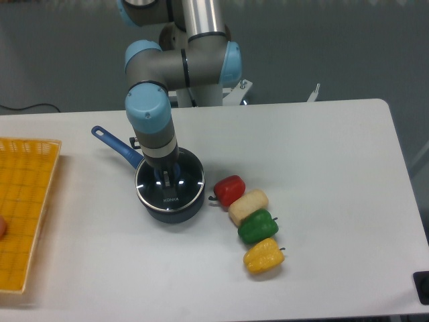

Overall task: Open the lid
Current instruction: 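Lift the glass lid off the saucepan and move it toward the peppers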

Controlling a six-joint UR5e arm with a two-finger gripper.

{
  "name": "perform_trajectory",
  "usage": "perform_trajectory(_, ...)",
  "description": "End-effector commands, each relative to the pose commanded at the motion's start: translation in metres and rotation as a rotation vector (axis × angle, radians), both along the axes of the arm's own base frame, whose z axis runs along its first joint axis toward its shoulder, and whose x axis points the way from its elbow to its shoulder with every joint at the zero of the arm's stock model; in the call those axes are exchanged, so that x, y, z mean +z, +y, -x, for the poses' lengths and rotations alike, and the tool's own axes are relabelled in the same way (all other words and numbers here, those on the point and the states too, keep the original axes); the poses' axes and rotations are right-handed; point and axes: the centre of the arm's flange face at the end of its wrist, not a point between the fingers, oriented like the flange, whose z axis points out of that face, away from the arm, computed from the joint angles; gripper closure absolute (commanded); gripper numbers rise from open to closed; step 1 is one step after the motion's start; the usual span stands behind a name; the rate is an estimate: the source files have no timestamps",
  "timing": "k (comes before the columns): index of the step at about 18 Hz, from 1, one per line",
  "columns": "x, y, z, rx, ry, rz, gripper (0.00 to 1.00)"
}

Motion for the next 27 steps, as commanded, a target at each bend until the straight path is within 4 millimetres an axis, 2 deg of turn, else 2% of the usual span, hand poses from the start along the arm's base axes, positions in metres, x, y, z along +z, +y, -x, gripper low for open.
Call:
perform_trajectory(5, 0.004, 0.0, 0.003, 0.005, 0.003, -0.007, 0.57)
perform_trajectory(13, 0.018, 0.002, 0.015, 0.017, 0.019, -0.02, 0.6)
perform_trajectory(17, 0.034, -0.002, 0.035, 0.047, 0.012, -0.006, 0.6)
perform_trajectory(21, 0.053, -0.011, 0.065, 0.081, 0.0, 0.012, 0.6)
perform_trajectory(27, 0.061, -0.035, 0.109, 0.094, 0.0, 0.009, 0.6)
